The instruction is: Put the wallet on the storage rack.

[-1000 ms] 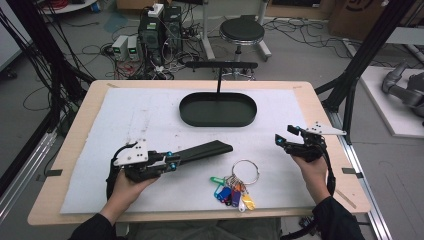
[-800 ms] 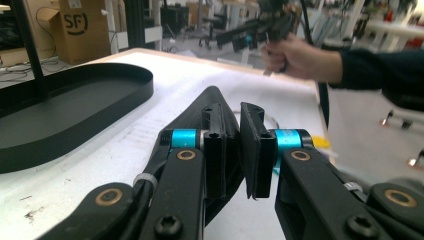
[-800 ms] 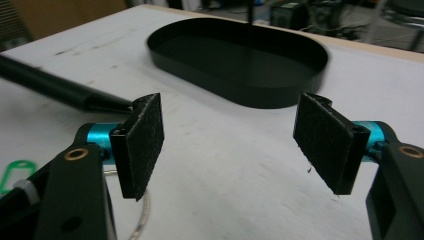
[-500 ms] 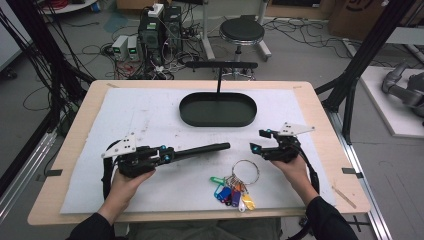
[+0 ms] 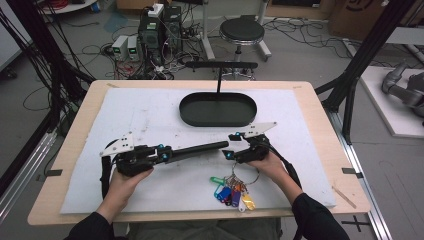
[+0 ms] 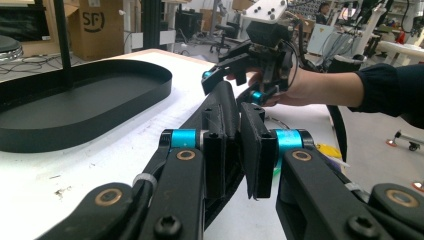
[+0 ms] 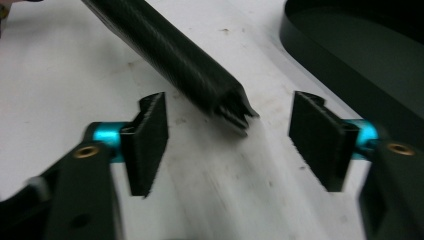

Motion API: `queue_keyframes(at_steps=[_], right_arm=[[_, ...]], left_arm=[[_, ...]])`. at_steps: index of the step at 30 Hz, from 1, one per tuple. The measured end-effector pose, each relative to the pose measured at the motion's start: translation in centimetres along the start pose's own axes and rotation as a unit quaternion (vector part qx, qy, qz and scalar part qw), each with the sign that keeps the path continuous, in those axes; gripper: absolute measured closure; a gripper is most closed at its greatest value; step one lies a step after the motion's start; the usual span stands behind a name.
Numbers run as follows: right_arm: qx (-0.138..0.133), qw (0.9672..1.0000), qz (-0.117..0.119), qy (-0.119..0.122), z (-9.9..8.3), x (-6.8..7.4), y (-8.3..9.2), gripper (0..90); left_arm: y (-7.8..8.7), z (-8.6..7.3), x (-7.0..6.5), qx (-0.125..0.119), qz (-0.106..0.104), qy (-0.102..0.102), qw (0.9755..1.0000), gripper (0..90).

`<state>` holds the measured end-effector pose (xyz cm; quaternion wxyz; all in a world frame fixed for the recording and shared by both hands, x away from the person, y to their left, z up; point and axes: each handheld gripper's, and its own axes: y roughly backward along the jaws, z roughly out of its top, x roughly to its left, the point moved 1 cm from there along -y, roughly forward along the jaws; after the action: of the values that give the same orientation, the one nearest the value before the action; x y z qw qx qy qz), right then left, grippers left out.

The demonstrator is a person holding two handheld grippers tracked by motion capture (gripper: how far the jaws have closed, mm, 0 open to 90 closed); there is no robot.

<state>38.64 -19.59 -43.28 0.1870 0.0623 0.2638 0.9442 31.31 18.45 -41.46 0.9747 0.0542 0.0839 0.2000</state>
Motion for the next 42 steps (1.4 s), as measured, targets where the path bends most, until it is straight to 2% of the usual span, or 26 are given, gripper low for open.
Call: queue_keyframes(at_steps=[3,4,6,7,8,9,10,15,16,17,19,20,21,22,23,24,25,26,32,34,35,36,37,38,42], right_arm=[[-0.002,0.9999,0.006,0.013,0.4,0.1,-0.6,37.9],[-0.005,0.9997,0.010,0.022,0.7,0.3,-1.1,50.1],[0.001,0.9994,0.006,0.034,0.8,0.5,-1.3,55.6],[0.001,0.9994,0.006,0.034,0.8,0.5,-1.3,55.6],[0.006,0.9990,0.005,0.043,0.8,0.5,-1.1,65.2],[0.006,0.9990,0.005,0.043,0.8,0.5,-1.1,65.2],[0.004,0.9988,0.009,0.048,0.9,0.4,-0.8,71.1],[0.000,0.9987,0.018,0.048,1.0,0.6,0.1,75.3],[0.003,0.9986,0.029,0.044,1.0,0.6,0.4,76.1],[0.003,0.9986,0.029,0.044,1.0,0.6,0.4,76.1],[0.003,0.9984,0.035,0.044,0.9,0.7,0.6,77.4],[0.000,0.9985,0.041,0.037,0.9,0.7,0.8,77.8],[0.000,0.9985,0.041,0.037,0.9,0.7,0.8,77.8],[0.003,0.9984,0.042,0.038,0.9,0.7,0.9,77.9],[0.003,0.9984,0.042,0.038,0.9,0.7,0.9,77.9],[0.004,0.9985,0.043,0.035,0.8,0.7,0.9,77.9],[0.004,0.9985,0.043,0.035,0.8,0.7,0.9,77.9],[0.007,0.9985,0.044,0.031,0.7,0.6,0.9,77.8],[0.008,0.9983,0.050,0.028,0.5,0.6,0.9,77.6],[0.011,0.9982,0.050,0.032,0.4,0.6,0.9,77.2],[0.011,0.9982,0.050,0.030,0.3,0.6,0.9,77.0],[0.010,0.9984,0.047,0.031,0.3,0.6,0.9,75.6],[0.010,0.9984,0.047,0.031,0.3,0.6,0.9,75.6],[0.010,0.9986,0.043,0.029,0.3,0.5,1.0,74.0],[0.007,0.9990,0.040,0.020,0.2,0.4,1.1,62.9]], left_arm=[[0.1,-0.1,0.1,0.002,0.001,0.000,1.0000,80.1],[0.1,-0.1,0.1,0.001,0.003,0.001,1.0000,80.0],[0.2,-0.2,0.1,0.001,0.005,0.001,1.0000,79.9],[0.3,-0.2,0.2,0.000,0.007,0.001,1.0000,79.9],[0.4,-0.3,0.3,-0.001,0.010,0.001,0.9999,79.6],[0.4,-0.3,0.3,-0.001,0.010,0.001,0.9999,79.5],[0.5,-0.3,0.4,0.000,0.014,-0.001,0.9999,79.2],[0.6,-0.4,0.4,0.007,0.022,-0.007,0.9997,76.2],[0.6,-0.5,0.4,0.012,0.026,-0.011,0.9995,73.9],[0.5,-0.5,0.4,0.017,0.031,-0.017,0.9992,73.9],[0.4,-0.6,0.4,0.024,0.046,-0.031,0.9982,64.0],[0.4,-0.6,0.4,0.027,0.049,-0.029,0.9980,52.8],[0.3,-0.6,0.5,0.032,0.050,-0.028,0.9979,52.8],[0.1,-0.8,0.6,0.047,0.056,-0.035,0.9967,46.1],[0.1,-0.8,0.6,0.047,0.056,-0.035,0.9967,43.8],[-0.3,-1.2,0.6,0.073,0.065,-0.053,0.9938,40.7],[-0.3,-1.2,0.6,0.073,0.065,-0.053,0.9938,37.8],[-0.9,-1.5,0.7,0.094,0.064,-0.061,0.9916,37.5],[-2.4,-2.3,1.3,0.124,0.066,-0.065,0.9880,38.6],[-2.7,-2.6,1.5,0.134,0.048,-0.060,0.9879,49.8],[-2.8,-2.6,1.6,0.135,0.049,-0.066,0.9875,56.5],[-2.6,-2.6,1.7,0.133,0.036,-0.069,0.9880,68.5],[-2.6,-2.6,1.7,0.133,0.036,-0.069,0.9880,71.5],[-2.6,-2.6,1.8,0.131,0.027,-0.067,0.9888,72.8],[-2.6,-2.4,1.5,0.122,0.011,-0.071,0.9899,75.2]])
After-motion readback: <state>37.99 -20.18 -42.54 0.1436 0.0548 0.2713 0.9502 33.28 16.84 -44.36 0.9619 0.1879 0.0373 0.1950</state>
